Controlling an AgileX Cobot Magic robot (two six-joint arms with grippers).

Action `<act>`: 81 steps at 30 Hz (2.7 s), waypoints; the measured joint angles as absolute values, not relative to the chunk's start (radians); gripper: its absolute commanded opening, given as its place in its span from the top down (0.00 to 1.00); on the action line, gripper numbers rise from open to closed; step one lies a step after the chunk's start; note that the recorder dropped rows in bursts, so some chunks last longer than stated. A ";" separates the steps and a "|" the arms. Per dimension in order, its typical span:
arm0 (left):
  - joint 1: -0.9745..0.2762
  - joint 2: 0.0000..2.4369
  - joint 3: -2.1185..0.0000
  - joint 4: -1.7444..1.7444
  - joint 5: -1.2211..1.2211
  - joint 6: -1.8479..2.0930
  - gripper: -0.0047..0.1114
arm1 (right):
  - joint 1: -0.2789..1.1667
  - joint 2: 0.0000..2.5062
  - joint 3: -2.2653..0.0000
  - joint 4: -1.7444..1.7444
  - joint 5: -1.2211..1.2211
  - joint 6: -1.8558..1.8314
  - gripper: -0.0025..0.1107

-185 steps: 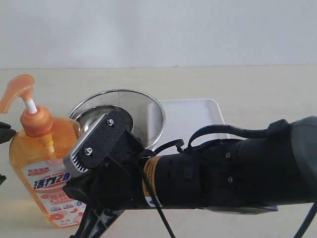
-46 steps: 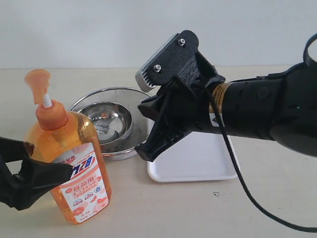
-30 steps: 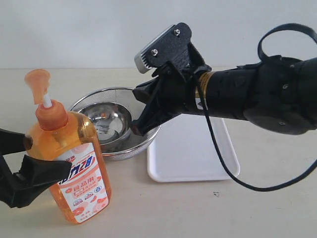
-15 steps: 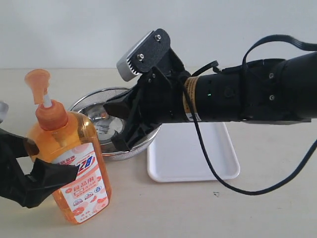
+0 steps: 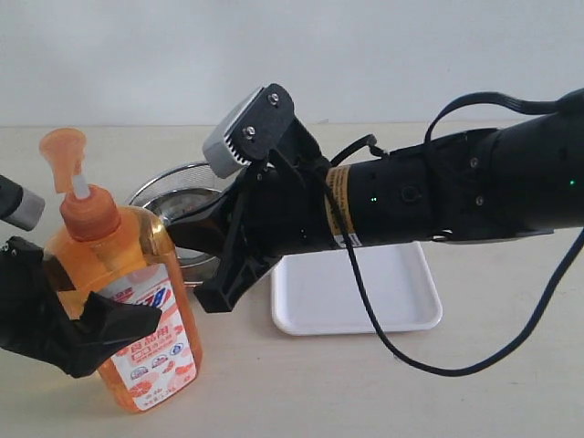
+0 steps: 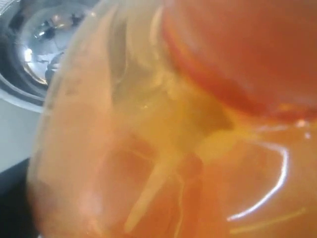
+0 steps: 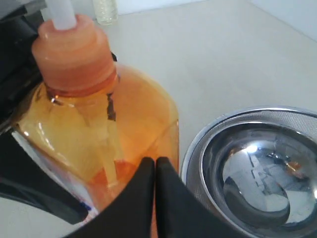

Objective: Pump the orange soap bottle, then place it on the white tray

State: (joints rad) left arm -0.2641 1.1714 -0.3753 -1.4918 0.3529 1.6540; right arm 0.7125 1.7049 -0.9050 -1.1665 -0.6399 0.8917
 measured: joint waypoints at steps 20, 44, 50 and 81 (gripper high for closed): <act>-0.264 1.180 -0.369 -1.586 0.352 1.737 0.92 | 0.754 1.711 -0.905 -1.181 -0.516 0.903 0.98; -0.264 0.813 -0.360 -0.886 0.306 0.994 0.92 | 0.768 1.572 -0.905 -1.244 -0.316 0.916 0.98; -0.264 0.787 -0.360 -0.546 0.302 0.635 0.92 | 0.768 1.535 -0.909 -1.244 -0.261 0.912 0.98; -0.059 1.134 -0.480 -0.287 -0.052 0.488 0.92 | 0.768 1.533 -1.168 -1.442 -0.493 1.108 0.98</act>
